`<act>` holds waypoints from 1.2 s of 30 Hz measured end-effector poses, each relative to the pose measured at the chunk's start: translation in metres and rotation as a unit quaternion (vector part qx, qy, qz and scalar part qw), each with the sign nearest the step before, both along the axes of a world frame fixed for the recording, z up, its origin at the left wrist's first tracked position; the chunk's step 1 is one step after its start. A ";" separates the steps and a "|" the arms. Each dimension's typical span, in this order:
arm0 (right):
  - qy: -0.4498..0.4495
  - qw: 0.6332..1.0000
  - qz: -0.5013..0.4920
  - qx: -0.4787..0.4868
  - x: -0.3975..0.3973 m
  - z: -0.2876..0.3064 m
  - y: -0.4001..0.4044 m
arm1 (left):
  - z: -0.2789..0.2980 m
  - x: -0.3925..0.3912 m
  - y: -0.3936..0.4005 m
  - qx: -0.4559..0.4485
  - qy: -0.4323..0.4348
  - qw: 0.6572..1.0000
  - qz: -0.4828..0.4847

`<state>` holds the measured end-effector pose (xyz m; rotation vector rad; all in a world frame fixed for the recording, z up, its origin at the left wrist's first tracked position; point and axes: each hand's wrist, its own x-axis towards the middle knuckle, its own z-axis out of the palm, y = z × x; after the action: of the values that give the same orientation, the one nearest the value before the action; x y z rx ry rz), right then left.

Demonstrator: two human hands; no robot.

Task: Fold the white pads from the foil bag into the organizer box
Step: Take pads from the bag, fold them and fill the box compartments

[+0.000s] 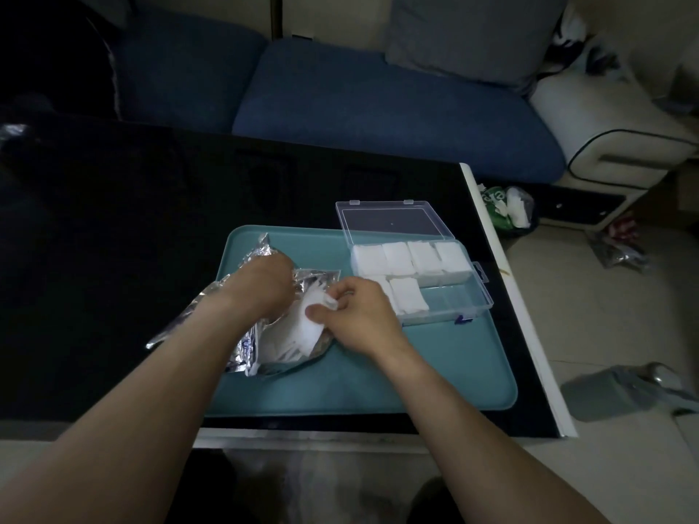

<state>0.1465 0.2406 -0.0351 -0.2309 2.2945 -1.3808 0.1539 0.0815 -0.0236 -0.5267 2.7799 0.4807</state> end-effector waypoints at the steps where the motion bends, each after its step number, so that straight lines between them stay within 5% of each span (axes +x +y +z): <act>1: -0.031 0.998 -0.023 -0.043 -0.003 0.003 0.004 | 0.000 0.000 0.000 0.000 -0.004 1.000 -0.003; 8: -0.074 0.969 -0.134 -0.196 -0.021 0.039 0.041 | 0.016 0.004 0.005 0.010 -0.023 0.999 -0.043; 11: -0.062 0.962 -0.143 -0.223 -0.028 0.042 0.056 | 0.028 0.012 0.016 0.047 0.064 0.995 -0.069; 15: -0.047 0.966 -0.107 -0.232 -0.032 0.046 0.069 | 0.046 0.016 0.039 0.274 0.197 0.941 -0.020; 17: -0.033 0.967 -0.090 -0.237 -0.032 0.048 0.074 | 0.050 0.016 0.050 0.414 0.177 0.893 0.019; 20: 0.007 0.976 -0.053 -0.213 -0.029 0.048 0.079 | 0.044 0.014 0.058 0.496 0.144 0.856 0.012; 27: 0.025 0.980 -0.018 -0.196 -0.028 0.052 0.087 | 0.040 0.012 0.063 0.416 0.129 0.897 -0.073; 36: 0.068 0.970 -0.095 -0.212 -0.039 0.049 0.103 | 0.037 0.006 0.072 0.429 0.101 0.892 -0.104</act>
<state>0.1072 0.3440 0.0140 -0.2472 2.1455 -2.0075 0.1601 0.1538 0.0138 0.0372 2.3888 1.6486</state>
